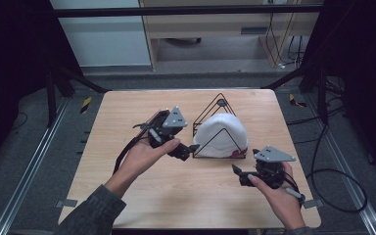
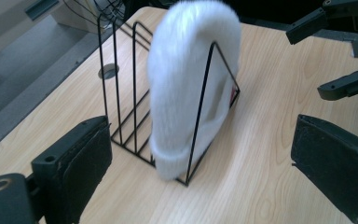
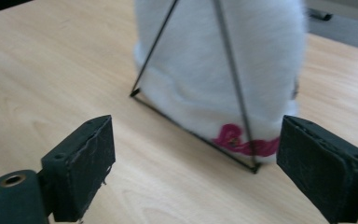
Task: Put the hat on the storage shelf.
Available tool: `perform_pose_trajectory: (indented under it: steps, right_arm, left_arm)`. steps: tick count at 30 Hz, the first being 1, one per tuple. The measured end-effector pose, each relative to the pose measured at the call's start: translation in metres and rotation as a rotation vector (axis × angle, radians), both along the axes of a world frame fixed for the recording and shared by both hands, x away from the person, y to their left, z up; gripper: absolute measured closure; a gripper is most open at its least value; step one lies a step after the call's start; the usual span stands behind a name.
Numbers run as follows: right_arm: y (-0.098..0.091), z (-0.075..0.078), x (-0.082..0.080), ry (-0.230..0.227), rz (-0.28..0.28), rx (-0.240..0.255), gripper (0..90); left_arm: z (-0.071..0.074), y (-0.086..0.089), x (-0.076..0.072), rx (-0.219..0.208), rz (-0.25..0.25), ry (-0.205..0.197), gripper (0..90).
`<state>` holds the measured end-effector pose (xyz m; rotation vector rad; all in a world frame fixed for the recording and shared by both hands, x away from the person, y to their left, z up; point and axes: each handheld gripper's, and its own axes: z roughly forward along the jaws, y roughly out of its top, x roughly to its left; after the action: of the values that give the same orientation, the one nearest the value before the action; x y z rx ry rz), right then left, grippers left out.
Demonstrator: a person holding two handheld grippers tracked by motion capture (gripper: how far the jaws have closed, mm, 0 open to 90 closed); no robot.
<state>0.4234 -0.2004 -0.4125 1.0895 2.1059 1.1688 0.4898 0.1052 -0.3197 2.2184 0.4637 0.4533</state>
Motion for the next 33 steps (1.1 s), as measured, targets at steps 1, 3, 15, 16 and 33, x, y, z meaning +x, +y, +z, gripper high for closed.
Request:
perform_pose_trajectory:
  steps: [1, 3, 15, 16, 33]
  right_arm:
    - [0.003, -0.002, -0.002, 0.003, 0.009, -0.009, 10.1]
    - [0.008, -0.004, -0.005, 0.006, 0.024, -0.03, 9.7]
    - [0.032, -0.001, -0.013, 0.026, 0.092, -0.054, 8.0]
    - [0.035, -0.001, -0.013, 0.027, 0.097, -0.059, 8.0]
    - [0.076, -0.008, -0.003, 0.048, 0.166, -0.151, 12.3]
  left_arm:
    - [-0.002, 0.005, -0.001, -0.001, 0.01, 0.001, 4.6]
    - [-0.007, 0.013, -0.003, -0.006, 0.025, 0.01, 4.7]
    - [-0.013, 0.046, -0.018, -0.028, 0.046, 0.012, 4.5]
    - [-0.015, 0.052, -0.021, -0.027, 0.054, 0.008, 4.5]
    - [-0.068, 0.114, -0.044, -0.008, 0.173, 0.027, 3.6]
